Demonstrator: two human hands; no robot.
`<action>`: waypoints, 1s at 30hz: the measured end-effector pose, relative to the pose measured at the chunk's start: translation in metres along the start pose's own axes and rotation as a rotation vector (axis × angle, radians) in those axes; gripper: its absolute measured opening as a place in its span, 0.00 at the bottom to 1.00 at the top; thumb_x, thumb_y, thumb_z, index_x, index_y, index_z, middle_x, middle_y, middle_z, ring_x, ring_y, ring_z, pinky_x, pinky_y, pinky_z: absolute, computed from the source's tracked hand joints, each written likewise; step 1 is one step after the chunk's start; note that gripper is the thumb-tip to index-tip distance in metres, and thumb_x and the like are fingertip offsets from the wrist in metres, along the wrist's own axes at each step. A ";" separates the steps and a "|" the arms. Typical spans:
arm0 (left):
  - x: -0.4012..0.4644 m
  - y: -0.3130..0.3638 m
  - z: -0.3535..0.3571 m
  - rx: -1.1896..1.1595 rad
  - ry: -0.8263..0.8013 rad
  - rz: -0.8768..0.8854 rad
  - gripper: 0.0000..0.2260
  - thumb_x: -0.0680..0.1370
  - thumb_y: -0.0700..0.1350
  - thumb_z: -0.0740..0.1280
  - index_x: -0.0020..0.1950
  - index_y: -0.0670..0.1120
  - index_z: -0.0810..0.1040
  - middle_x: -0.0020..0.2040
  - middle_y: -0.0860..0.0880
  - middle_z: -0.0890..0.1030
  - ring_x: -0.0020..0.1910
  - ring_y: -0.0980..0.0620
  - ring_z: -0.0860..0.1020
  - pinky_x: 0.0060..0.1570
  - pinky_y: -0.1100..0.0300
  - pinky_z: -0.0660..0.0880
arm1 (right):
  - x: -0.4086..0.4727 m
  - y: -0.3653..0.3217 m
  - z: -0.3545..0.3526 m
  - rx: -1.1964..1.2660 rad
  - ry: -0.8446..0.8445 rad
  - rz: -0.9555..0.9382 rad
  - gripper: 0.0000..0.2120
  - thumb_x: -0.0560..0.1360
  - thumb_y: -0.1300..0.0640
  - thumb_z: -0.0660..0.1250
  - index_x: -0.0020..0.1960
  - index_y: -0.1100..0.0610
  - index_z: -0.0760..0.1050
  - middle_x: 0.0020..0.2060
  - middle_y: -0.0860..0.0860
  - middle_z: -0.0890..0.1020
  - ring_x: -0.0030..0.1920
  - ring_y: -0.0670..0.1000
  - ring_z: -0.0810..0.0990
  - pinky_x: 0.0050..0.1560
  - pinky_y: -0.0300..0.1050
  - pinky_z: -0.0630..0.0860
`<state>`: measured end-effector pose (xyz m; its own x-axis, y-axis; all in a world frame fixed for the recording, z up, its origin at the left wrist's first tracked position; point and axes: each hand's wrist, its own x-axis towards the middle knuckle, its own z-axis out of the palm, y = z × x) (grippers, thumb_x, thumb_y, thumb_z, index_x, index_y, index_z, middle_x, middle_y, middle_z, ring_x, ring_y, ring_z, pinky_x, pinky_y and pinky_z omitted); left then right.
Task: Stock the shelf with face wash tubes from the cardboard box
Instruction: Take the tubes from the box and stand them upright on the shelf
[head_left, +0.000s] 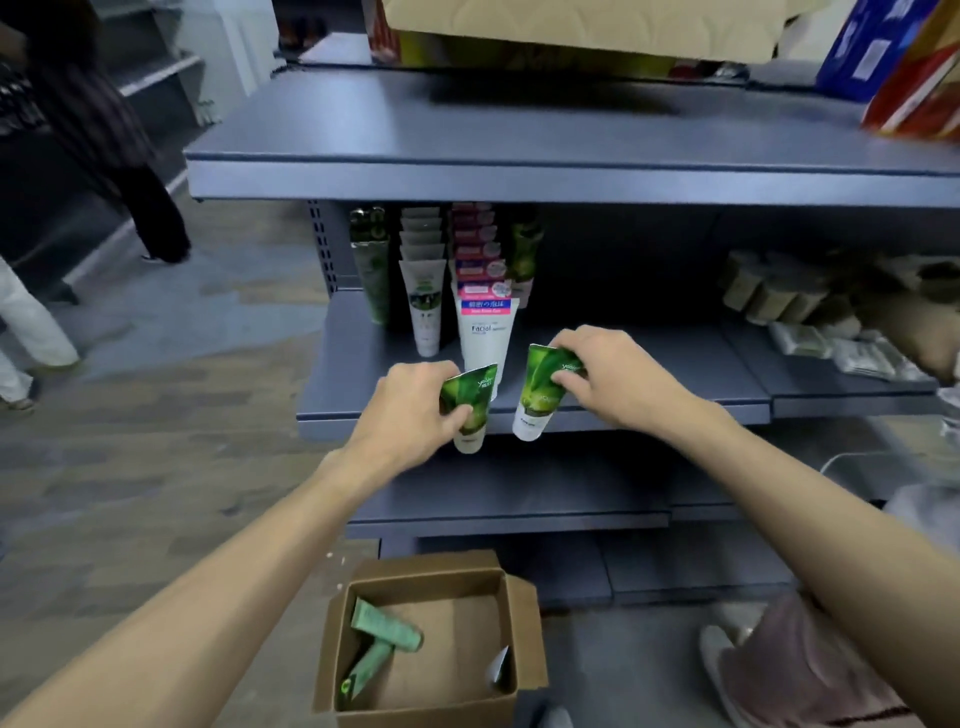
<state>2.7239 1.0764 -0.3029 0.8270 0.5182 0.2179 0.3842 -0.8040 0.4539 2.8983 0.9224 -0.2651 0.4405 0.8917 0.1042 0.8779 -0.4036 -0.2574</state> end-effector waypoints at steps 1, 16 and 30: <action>0.006 0.005 0.000 0.003 0.006 -0.006 0.06 0.72 0.48 0.71 0.42 0.48 0.76 0.36 0.51 0.80 0.41 0.47 0.79 0.42 0.52 0.76 | 0.005 0.008 -0.006 0.000 0.008 -0.013 0.12 0.78 0.56 0.65 0.60 0.55 0.75 0.47 0.49 0.74 0.49 0.52 0.75 0.54 0.52 0.75; 0.053 0.066 0.043 -0.009 0.086 -0.118 0.11 0.72 0.50 0.72 0.37 0.48 0.72 0.32 0.52 0.77 0.34 0.52 0.75 0.33 0.57 0.70 | 0.081 0.102 -0.008 0.045 -0.061 -0.121 0.12 0.77 0.56 0.66 0.60 0.56 0.76 0.53 0.55 0.81 0.52 0.57 0.79 0.53 0.52 0.78; 0.068 0.072 0.063 -0.048 0.084 -0.187 0.11 0.71 0.51 0.72 0.35 0.53 0.71 0.31 0.55 0.78 0.33 0.56 0.76 0.32 0.62 0.67 | 0.090 0.126 0.010 0.395 -0.068 -0.051 0.18 0.75 0.56 0.71 0.63 0.52 0.74 0.48 0.49 0.83 0.44 0.49 0.82 0.50 0.43 0.79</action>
<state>2.8333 1.0353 -0.3099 0.7054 0.6811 0.1964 0.5058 -0.6777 0.5336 3.0461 0.9538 -0.2979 0.3734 0.9253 0.0659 0.7529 -0.2608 -0.6043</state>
